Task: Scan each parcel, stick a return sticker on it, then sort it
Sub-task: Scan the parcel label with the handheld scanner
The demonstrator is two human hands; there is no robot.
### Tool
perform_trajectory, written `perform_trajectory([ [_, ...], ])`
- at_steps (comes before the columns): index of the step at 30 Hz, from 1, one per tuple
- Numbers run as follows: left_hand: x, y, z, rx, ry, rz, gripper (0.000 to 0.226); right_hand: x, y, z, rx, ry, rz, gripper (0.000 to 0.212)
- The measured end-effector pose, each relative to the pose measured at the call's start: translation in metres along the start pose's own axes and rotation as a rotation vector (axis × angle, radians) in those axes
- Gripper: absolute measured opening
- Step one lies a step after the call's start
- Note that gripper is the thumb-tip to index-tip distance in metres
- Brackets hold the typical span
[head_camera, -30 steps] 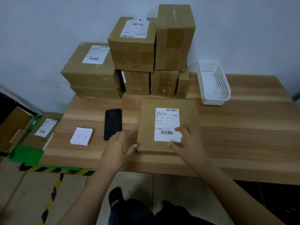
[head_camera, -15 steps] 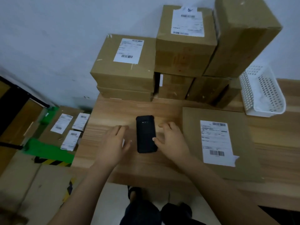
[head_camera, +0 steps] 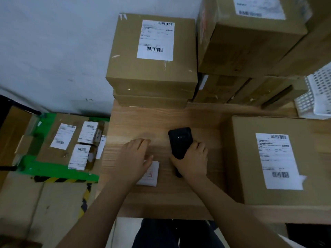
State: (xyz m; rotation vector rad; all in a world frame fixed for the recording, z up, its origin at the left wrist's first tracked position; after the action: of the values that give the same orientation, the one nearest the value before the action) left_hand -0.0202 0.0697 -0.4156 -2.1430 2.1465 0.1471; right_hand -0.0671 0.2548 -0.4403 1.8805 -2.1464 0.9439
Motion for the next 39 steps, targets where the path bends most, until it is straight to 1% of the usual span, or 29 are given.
perform_trajectory([
  [2,-0.003,0.003,-0.003,-0.023,0.010,0.030,0.044,0.002,0.002,-0.003,-0.036,0.032,0.003,0.082],
  [5,-0.006,0.012,-0.014,-0.070,0.020,0.041,0.040,0.007,0.002,-0.014,-0.086,0.057,-0.045,0.077],
  [7,-0.010,0.019,-0.025,-0.113,0.047,0.035,0.038,0.011,0.003,-0.027,-0.129,0.085,-0.094,0.077],
  [9,-0.019,0.027,-0.040,-0.151,0.073,0.046,0.040,0.014,0.006,-0.046,-0.187,0.117,-0.160,0.080],
  [13,-0.056,0.042,-0.070,-0.238,0.090,0.077,0.045,0.011,0.014,-0.093,-0.310,0.168,-0.301,0.075],
  [16,-0.098,0.052,-0.090,-0.324,0.138,0.113,0.043,-0.002,0.015,-0.137,-0.389,0.192,-0.396,0.072],
  [21,-0.183,0.056,-0.106,-0.379,0.161,0.084,0.042,-0.053,0.019,-0.204,-0.378,0.176,-0.451,0.088],
  [25,-0.246,0.057,-0.106,-0.400,0.171,0.068,0.044,-0.100,0.021,-0.255,-0.340,0.113,-0.502,0.093],
  [29,-0.294,0.053,-0.100,-0.412,0.165,0.036,0.048,-0.140,0.022,-0.289,-0.279,0.050,-0.542,0.096],
  [34,-0.325,0.046,-0.090,-0.375,0.194,-0.007,0.045,-0.168,0.025,-0.310,-0.204,-0.061,-0.645,0.102],
  [39,-0.332,0.043,-0.088,-0.366,0.236,-0.009,0.048,-0.174,0.031,-0.326,-0.209,-0.195,-0.731,0.090],
])
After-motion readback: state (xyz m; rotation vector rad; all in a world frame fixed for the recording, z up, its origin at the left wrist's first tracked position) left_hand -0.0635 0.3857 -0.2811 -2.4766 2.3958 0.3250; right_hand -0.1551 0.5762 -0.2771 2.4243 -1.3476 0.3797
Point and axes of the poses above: each hand's wrist, its own y-axis towards the middle knuckle, its own z-axis out of the palm, x = y × z, the point moved 5 cm from there along y, towards the middle knuckle, and after that the axes turned 11 degrees about y, right-handed, at the moved point
